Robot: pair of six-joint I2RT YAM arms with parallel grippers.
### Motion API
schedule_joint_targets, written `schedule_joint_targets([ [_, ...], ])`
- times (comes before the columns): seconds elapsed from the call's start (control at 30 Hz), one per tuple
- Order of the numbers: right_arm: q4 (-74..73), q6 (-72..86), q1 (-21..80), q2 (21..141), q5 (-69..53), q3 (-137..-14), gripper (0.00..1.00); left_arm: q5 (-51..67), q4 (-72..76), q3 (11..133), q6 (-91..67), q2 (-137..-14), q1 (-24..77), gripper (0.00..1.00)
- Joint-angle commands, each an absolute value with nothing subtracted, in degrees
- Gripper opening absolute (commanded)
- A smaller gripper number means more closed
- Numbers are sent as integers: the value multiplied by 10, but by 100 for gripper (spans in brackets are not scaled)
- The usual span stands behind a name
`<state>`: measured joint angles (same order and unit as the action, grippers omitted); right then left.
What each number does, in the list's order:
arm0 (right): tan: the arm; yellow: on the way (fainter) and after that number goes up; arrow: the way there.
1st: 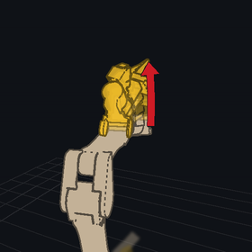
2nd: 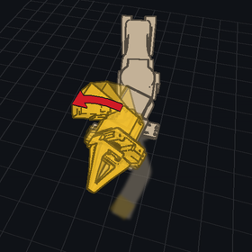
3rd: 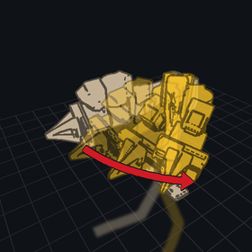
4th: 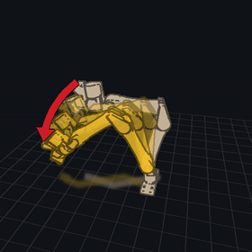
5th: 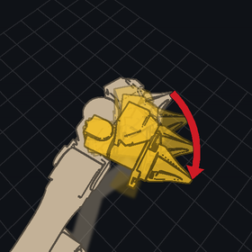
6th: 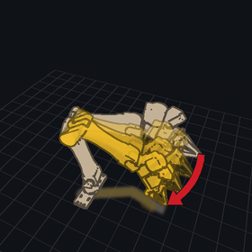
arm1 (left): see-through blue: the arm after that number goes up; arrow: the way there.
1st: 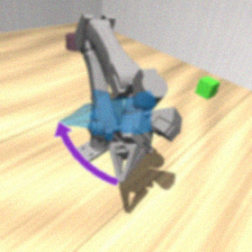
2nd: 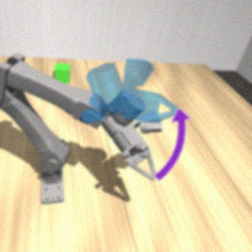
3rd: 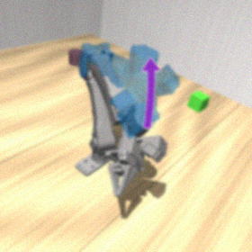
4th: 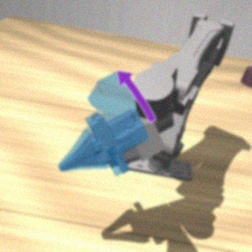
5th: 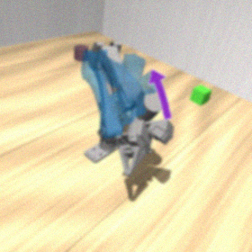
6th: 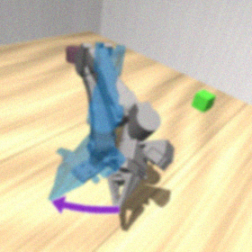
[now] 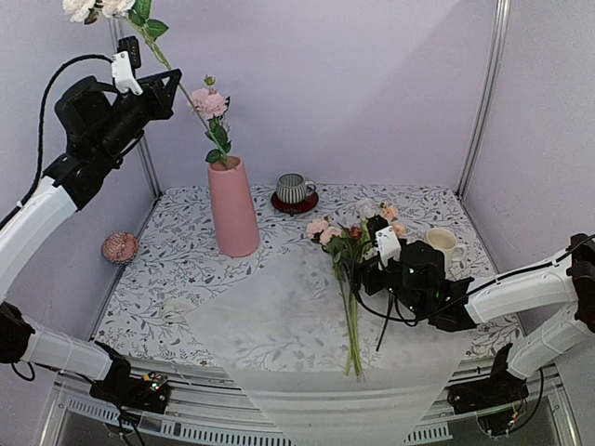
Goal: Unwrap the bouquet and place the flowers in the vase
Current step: Place the vase.
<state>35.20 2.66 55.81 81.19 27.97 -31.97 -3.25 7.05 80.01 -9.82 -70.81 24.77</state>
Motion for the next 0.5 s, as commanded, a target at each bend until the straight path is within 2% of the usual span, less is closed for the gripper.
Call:
schedule_joint_targets([
  [0.0, 364, 21, 557, 820, 283, -337, 99, -57, 109, 821, -88, -707, 240, 0],
  [0.47, 357, 22, 558, 829, 262, -345, 99, -77, 105, 815, -52, -758, 235, 0],
])
